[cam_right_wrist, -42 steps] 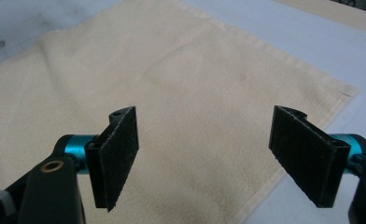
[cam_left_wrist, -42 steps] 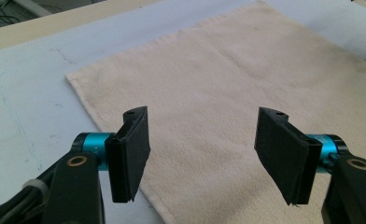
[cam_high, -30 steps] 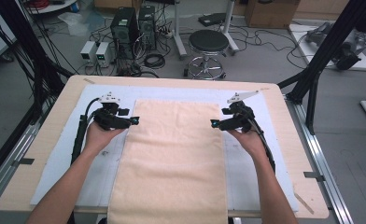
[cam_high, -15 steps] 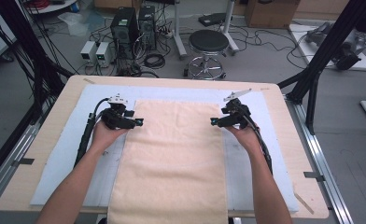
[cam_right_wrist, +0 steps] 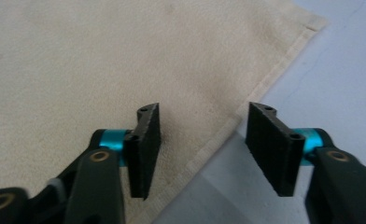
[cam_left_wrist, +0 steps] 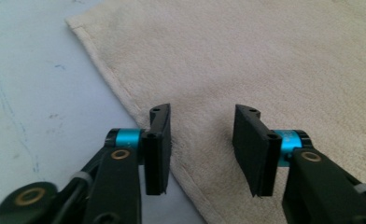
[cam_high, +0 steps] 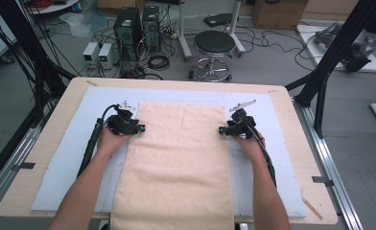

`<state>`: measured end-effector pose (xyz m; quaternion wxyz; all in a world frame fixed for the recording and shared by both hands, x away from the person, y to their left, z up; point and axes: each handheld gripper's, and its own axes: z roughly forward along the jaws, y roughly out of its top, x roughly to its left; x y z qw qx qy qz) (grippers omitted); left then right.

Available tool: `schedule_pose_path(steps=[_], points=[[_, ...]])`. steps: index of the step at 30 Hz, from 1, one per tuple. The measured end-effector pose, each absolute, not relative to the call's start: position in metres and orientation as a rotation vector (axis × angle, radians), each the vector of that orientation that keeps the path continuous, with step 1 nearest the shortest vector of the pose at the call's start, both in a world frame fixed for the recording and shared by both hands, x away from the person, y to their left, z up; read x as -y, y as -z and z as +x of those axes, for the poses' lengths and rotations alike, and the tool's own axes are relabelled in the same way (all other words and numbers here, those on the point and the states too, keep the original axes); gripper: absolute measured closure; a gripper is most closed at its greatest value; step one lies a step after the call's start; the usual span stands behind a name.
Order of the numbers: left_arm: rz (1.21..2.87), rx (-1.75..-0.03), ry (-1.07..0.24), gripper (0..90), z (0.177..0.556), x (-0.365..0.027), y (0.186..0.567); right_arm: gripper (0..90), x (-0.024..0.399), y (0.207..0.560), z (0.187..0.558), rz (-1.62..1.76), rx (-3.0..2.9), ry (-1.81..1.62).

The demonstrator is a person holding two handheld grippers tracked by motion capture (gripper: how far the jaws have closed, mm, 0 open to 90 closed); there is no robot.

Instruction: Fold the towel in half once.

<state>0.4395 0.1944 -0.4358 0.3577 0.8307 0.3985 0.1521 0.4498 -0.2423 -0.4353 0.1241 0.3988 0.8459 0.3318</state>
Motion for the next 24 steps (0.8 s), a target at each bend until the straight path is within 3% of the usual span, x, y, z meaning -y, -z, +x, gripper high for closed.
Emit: schedule_pose_path(steps=[6, 14, 24], points=[[2.149, -1.029, -0.362, 81.9, 0.437, -0.191, 0.434, 82.7, 0.236, 0.433, 0.448, 1.127, -2.547, -1.003], [2.091, -0.971, -0.344, 85.1, 0.426, -0.198, 0.409, 85.0, 0.231, 0.409, 0.434, 1.022, -2.565, -1.104], [1.929, -0.782, -0.408, 85.1, 0.364, -0.224, 0.348, 85.0, 0.244, 0.329, 0.373, 0.756, -2.503, -1.303]])
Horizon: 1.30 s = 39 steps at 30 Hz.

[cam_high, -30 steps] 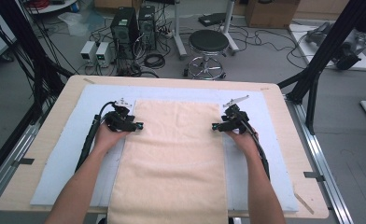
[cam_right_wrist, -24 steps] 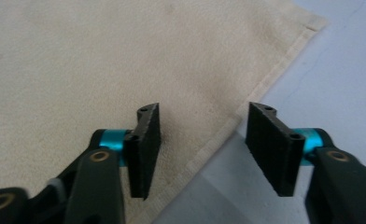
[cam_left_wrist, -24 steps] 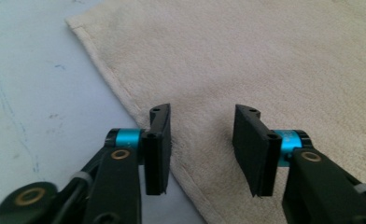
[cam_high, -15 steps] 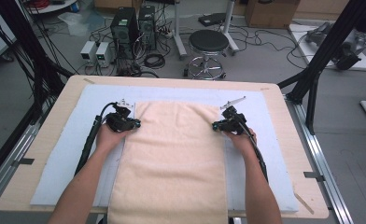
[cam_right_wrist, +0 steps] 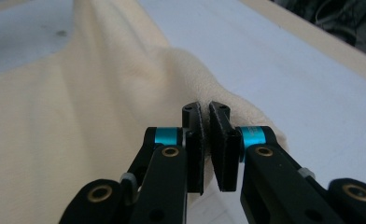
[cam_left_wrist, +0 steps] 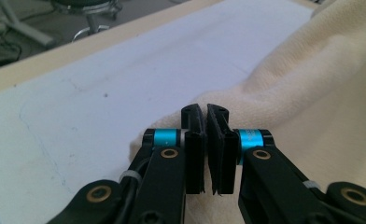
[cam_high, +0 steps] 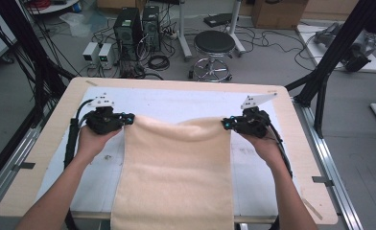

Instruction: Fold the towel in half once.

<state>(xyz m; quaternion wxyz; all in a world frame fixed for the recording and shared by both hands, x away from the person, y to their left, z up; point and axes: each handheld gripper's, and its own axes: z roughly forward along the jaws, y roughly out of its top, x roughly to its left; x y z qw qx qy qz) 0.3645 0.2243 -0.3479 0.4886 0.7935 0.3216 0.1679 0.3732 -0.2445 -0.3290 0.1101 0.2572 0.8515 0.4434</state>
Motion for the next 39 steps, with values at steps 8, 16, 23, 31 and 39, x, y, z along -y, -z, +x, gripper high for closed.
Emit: schedule_pose_path(steps=[8, 16, 23, 31, 39], points=[[1.966, -0.571, -0.343, 84.8, 0.243, -0.247, 0.373, 84.0, 0.250, 0.337, 0.263, 0.554, -2.574, -1.363], [2.057, -0.506, -0.231, 65.6, 0.206, -0.252, 0.396, 66.7, 0.261, 0.375, 0.223, 0.594, -2.640, -1.375], [2.076, -0.649, -0.336, 66.4, 0.258, -0.247, 0.404, 60.7, 0.253, 0.387, 0.262, 0.664, -2.608, -1.212], [2.081, -0.791, -0.386, 71.7, 0.303, -0.245, 0.419, 57.1, 0.247, 0.410, 0.299, 0.720, -2.610, -1.144], [2.169, -0.741, -0.270, 63.9, 0.308, -0.237, 0.432, 54.6, 0.249, 0.425, 0.305, 0.759, -2.641, -1.117]])
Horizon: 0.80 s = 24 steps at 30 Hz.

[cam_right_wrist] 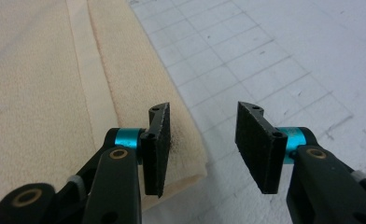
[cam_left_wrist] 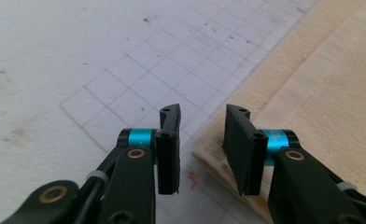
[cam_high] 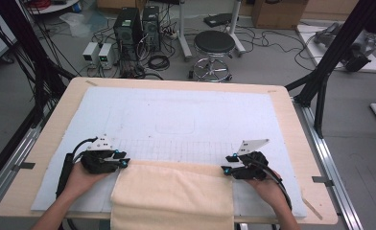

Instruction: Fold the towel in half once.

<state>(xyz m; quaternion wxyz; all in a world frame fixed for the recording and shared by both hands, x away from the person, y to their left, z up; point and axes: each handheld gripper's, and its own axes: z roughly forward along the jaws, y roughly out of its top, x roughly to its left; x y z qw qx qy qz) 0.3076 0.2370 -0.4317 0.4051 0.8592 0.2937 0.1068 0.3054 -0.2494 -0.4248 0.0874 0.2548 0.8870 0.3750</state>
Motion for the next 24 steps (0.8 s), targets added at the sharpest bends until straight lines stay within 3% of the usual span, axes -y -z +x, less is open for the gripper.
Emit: schedule_pose_path(steps=[5, 14, 18, 24], points=[[2.177, -0.671, -0.189, 54.5, 0.300, -0.236, 0.430, 51.6, 0.245, 0.430, 0.305, 0.734, -2.698, -1.102], [2.092, -0.812, -0.269, 60.7, 0.314, -0.252, 0.427, 51.8, 0.248, 0.431, 0.309, 0.763, -2.688, -1.108], [2.146, -0.801, -0.238, 63.2, 0.316, -0.247, 0.433, 51.8, 0.248, 0.432, 0.310, 0.768, -2.692, -1.098], [2.184, -0.734, -0.173, 59.8, 0.313, -0.237, 0.437, 51.6, 0.246, 0.433, 0.309, 0.759, -2.704, -1.092]])
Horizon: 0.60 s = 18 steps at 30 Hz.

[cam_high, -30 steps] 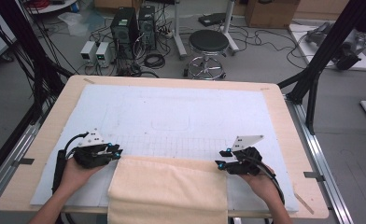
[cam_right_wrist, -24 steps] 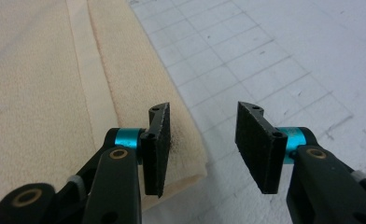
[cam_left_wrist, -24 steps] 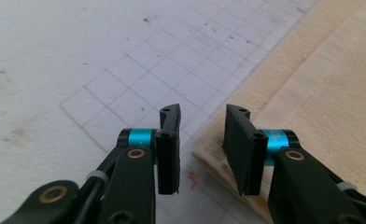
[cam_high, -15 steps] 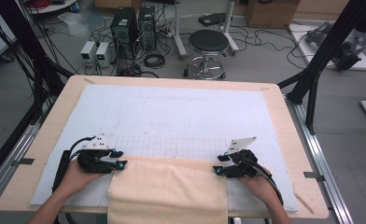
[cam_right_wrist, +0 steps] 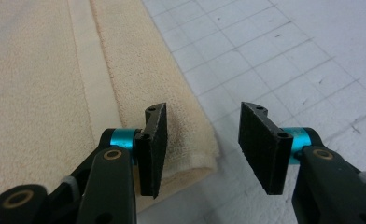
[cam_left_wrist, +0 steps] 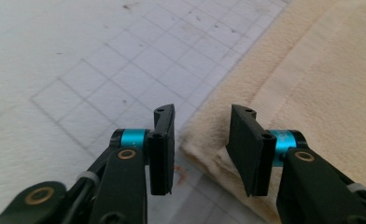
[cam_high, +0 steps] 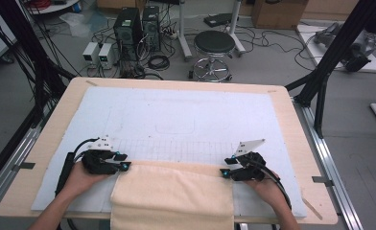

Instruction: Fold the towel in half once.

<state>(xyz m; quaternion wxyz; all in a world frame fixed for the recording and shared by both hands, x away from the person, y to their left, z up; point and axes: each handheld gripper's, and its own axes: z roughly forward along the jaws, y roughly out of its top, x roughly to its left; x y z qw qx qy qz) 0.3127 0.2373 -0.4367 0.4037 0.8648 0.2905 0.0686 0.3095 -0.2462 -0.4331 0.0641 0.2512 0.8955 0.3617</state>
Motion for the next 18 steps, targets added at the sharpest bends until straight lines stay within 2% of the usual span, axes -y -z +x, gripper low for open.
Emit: schedule_pose_path(steps=[2, 4, 8, 11, 18], points=[[2.189, -0.734, -0.161, 60.6, 0.313, -0.237, 0.437, 51.7, 0.244, 0.434, 0.309, 0.749, -2.711, -1.084], [2.185, -0.734, -0.145, 66.0, 0.313, -0.237, 0.437, 54.1, 0.243, 0.435, 0.309, 0.753, -2.721, -1.089], [2.187, -0.750, -0.158, 81.2, 0.312, -0.235, 0.437, 69.8, 0.242, 0.435, 0.309, 0.749, -2.762, -1.118], [2.194, -0.761, -0.174, 85.3, 0.311, -0.233, 0.435, 82.2, 0.241, 0.433, 0.306, 0.730, -2.783, -1.123], [2.141, -0.816, -0.249, 86.7, 0.316, -0.234, 0.428, 85.5, 0.236, 0.418, 0.312, 0.697, -2.764, -1.081]])
